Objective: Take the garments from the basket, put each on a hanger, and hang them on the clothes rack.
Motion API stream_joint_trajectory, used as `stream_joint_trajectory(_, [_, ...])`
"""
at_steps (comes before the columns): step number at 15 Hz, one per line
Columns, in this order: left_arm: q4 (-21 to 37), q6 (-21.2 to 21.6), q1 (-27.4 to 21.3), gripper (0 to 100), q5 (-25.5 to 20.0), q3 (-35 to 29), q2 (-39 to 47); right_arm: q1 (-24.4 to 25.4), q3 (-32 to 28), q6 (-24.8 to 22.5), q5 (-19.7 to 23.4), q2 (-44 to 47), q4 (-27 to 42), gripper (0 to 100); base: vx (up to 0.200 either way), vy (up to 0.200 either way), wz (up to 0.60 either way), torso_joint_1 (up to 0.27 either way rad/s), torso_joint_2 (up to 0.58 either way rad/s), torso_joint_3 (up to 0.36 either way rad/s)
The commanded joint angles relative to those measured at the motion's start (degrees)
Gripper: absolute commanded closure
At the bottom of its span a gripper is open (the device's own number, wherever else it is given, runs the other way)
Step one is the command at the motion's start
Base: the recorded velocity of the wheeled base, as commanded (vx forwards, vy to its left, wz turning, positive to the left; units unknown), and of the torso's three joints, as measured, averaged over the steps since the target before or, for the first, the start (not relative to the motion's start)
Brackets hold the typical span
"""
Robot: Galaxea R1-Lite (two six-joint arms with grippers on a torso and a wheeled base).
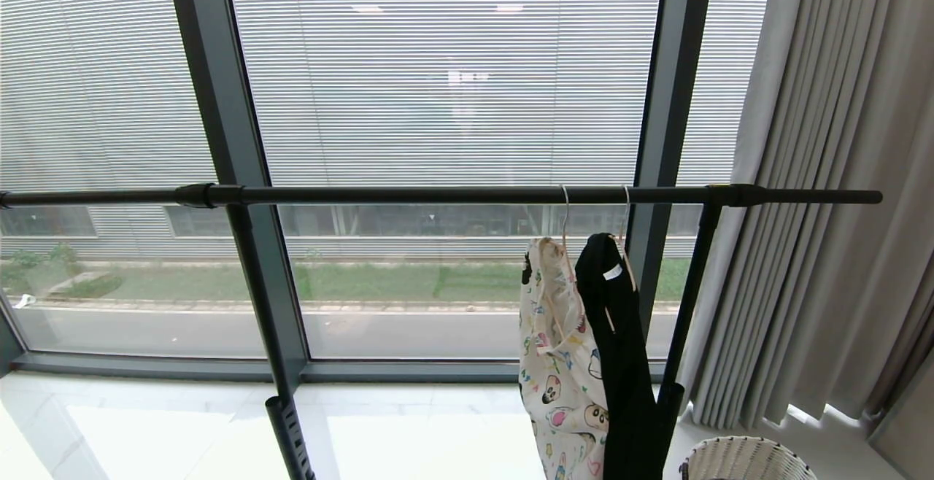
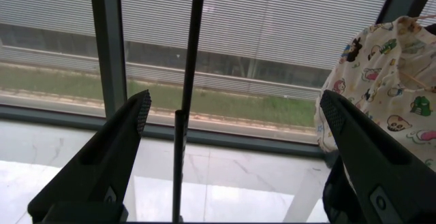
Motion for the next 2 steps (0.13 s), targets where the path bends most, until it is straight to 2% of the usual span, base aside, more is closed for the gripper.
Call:
stream_joint_trajectory(1, [0.0, 0.0, 0.0, 0, 0.1, 0.0, 0.0, 0.0, 0.0, -0.1, 0.0, 0.1, 0.0, 0, 0.000, 0.000, 0.00, 0.000, 0.00, 0.000])
stream_joint_trajectory(2, [0.1, 0.0, 0.1, 0, 0.0, 0.0, 0.0, 0.0, 0.0, -0.1, 0.0, 0.1, 0.0, 0, 0.000, 0.000, 0.00, 0.000, 0.00, 0.000])
